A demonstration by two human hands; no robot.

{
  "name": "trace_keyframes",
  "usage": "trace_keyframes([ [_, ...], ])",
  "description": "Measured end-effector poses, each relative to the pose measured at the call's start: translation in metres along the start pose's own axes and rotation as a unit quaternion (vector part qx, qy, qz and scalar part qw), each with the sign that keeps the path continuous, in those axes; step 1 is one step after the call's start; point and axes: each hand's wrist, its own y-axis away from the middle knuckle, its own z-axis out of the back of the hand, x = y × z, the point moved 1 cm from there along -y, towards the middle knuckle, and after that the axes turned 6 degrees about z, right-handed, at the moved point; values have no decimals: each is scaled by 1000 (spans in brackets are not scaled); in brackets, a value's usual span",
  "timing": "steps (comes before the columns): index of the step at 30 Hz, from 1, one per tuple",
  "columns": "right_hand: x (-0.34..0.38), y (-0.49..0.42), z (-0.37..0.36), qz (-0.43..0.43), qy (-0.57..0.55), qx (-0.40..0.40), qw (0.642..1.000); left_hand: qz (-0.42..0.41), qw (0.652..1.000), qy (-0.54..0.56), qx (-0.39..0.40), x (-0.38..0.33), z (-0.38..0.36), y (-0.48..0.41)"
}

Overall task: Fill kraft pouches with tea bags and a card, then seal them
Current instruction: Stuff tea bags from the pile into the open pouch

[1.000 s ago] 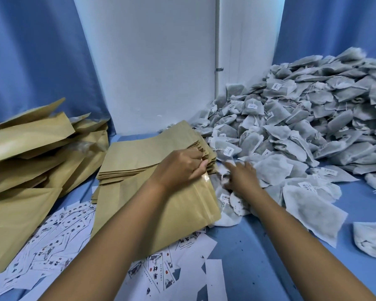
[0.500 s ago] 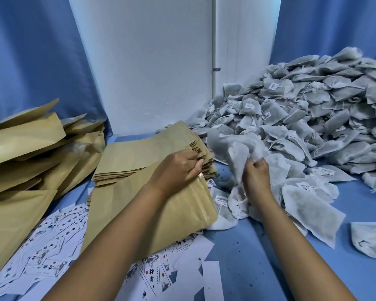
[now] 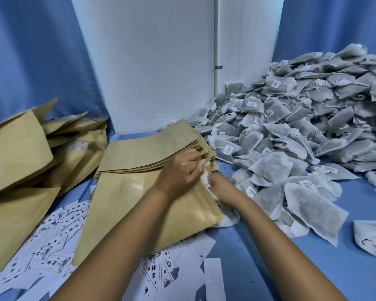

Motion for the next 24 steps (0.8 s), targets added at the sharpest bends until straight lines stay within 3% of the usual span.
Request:
trace_keyframes([
  [1, 10, -11, -5, -23, -2, 65, 998, -22, 1000, 3, 20, -6, -6, 0],
  [2, 25, -13, -9, -112, 54, 6, 992, -38, 999, 7, 34, -10, -10, 0],
  [3, 38, -8, -6, -98, 7, -15, 995, -46, 998, 7, 39, -11, -12, -2],
  [5, 26, -7, -11, 11, -175, 14, 984, -38, 999, 3, 28, -6, -6, -6],
  [7, 48, -10, 11, 15, -333, 21, 942, -23, 1000, -4, 6, 3, 5, -7],
  [11, 35, -11, 30, 17, -436, 52, 898, -6, 1000, 10, -8, 7, 10, -8],
  [13, 31, -11, 18, -4, -356, 102, 929, -20, 999, 26, -1, -3, 1, -12],
  [15, 35, -10, 4, -27, -155, 123, 980, -56, 998, 27, 29, -12, -11, -14],
  [17, 40, -9, -10, -24, -83, 144, 986, -80, 995, 11, 66, -15, -18, -11],
  [19, 36, -7, -5, -8, -179, 69, 981, -64, 995, 6, 74, -8, -14, -7],
  [21, 18, -3, 8, -43, -293, -79, 952, -39, 997, -1, 60, -1, -6, -5],
  [22, 5, -3, 16, -62, -230, -148, 960, -32, 998, -6, 52, 2, -2, -5],
  [23, -8, 0, 23, -92, -83, -172, 977, -27, 999, -8, 45, 5, 1, -5],
  [24, -17, 4, 26, -128, 64, -140, 980, -19, 999, -8, 41, 8, 3, -5],
])
